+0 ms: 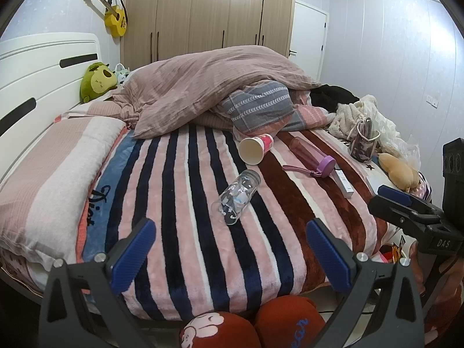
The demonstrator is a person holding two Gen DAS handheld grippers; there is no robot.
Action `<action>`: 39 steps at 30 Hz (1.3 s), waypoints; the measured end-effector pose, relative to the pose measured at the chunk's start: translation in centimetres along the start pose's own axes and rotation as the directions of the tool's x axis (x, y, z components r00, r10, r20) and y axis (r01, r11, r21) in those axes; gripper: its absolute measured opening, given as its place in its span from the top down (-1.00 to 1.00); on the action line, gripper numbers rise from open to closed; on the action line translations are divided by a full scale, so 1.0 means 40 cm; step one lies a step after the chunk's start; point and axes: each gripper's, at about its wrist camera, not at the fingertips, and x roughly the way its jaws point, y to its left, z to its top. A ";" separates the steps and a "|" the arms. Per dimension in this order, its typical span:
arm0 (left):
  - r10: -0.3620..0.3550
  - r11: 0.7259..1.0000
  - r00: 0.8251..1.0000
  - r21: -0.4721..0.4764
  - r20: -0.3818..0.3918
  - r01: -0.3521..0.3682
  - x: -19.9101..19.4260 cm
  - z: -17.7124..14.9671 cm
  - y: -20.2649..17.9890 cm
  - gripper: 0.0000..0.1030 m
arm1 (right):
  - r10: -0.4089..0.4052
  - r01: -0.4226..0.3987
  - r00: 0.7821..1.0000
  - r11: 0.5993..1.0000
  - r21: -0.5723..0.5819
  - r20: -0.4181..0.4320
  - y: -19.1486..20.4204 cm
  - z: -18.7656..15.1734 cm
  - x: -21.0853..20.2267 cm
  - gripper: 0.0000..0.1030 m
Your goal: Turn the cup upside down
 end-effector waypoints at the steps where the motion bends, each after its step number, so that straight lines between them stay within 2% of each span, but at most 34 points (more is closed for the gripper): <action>1: 0.001 1.000 1.000 0.001 0.000 -0.001 0.000 0.001 -0.001 -0.99 | 0.000 0.000 1.000 1.000 0.000 0.000 0.000 0.004 0.002 -1.00; 15: 0.003 1.000 1.000 0.002 -0.005 -0.003 0.023 -0.011 -0.011 -0.99 | 0.005 -0.005 1.000 1.000 0.008 0.002 -0.006 -0.008 -0.001 -1.00; 21: 0.004 0.999 0.999 0.038 -0.048 -0.002 0.068 -0.029 -0.031 -0.99 | -0.012 0.012 1.000 1.000 0.017 -0.006 -0.032 -0.026 0.029 -1.00; 24: -0.021 0.998 0.998 0.053 -0.065 0.025 0.102 -0.019 -0.032 -0.99 | -0.003 0.004 1.000 0.999 0.047 -0.017 -0.058 -0.030 0.053 -1.00; 31: -0.054 0.994 0.989 0.089 -0.137 0.066 0.234 0.012 -0.042 -0.99 | 0.005 -0.001 0.999 0.995 0.095 -0.045 -0.130 -0.036 0.140 -1.00; 37: -0.052 0.986 0.976 0.142 -0.211 0.083 0.415 0.027 -0.044 -0.98 | 0.019 -0.006 0.996 0.988 0.156 -0.086 -0.207 -0.055 0.246 -1.00; 39: -0.057 0.984 0.970 0.149 -0.234 0.094 0.478 0.027 -0.033 -0.91 | 0.024 -0.007 0.995 0.986 0.169 -0.099 -0.231 -0.061 0.285 -1.00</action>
